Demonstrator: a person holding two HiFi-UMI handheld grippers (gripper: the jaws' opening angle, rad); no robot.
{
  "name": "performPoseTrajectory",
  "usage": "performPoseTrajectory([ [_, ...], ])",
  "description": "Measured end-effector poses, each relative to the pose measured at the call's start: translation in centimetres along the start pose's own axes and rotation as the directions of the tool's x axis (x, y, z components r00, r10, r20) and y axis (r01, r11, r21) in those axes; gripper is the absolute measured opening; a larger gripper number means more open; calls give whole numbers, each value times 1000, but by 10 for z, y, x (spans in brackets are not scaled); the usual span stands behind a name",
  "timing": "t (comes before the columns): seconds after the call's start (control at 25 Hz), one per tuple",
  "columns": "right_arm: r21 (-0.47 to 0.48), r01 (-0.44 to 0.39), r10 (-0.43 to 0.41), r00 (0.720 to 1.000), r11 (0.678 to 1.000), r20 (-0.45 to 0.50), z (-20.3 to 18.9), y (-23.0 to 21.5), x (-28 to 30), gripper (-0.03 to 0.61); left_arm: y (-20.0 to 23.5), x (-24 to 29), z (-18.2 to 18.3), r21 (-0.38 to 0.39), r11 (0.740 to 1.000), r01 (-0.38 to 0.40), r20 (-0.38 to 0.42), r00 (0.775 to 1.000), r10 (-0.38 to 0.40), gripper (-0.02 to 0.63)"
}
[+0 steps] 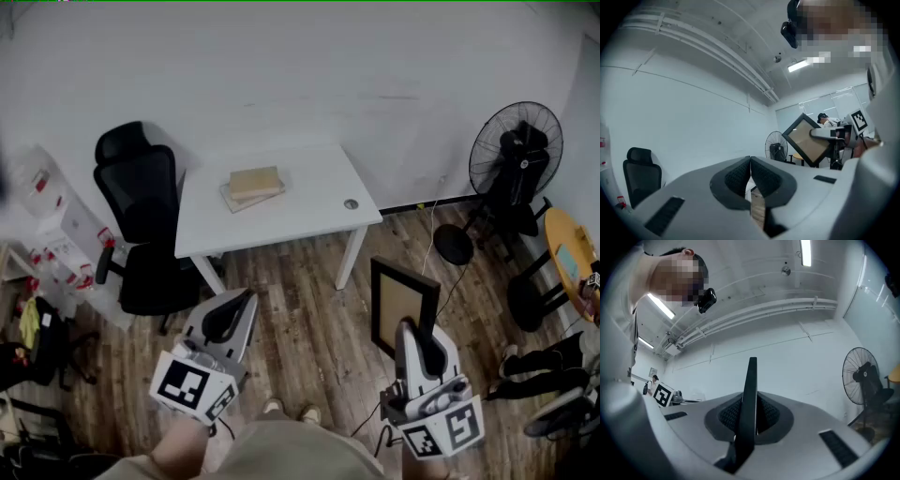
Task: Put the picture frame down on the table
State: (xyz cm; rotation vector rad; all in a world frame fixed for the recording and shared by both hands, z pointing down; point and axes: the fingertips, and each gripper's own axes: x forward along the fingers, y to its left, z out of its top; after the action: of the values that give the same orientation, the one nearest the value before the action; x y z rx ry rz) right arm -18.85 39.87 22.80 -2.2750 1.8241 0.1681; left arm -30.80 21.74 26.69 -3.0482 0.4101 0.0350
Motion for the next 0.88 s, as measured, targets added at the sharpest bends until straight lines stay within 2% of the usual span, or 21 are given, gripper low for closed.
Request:
performPoseTrajectory([
  [0.2, 46, 9, -9, 1000, 999, -7, -1, -15, -2, 48, -9, 7, 0, -4, 1000, 4, -9, 1000, -4, 23],
  [0.36, 70, 7, -7, 1000, 998, -13, -5, -20, 1, 48, -5, 8, 2, -16, 999, -34, 3, 999, 34, 23],
  [0.48, 94, 2, -1, 1000, 996, -17, -8, -24, -1, 48, -9, 10, 0, -15, 999, -35, 0, 999, 35, 23],
  [0.72, 95, -11, 13, 1000, 995, -28, -9, -35, -8, 48, -28, 18, 1, -1, 1000, -13, -8, 1000, 13, 23],
  [0.88, 111, -25, 31, 998, 994, -53, -15, -37, -11, 48, -30, 18, -1, 9, 999, -34, -22, 999, 34, 23],
])
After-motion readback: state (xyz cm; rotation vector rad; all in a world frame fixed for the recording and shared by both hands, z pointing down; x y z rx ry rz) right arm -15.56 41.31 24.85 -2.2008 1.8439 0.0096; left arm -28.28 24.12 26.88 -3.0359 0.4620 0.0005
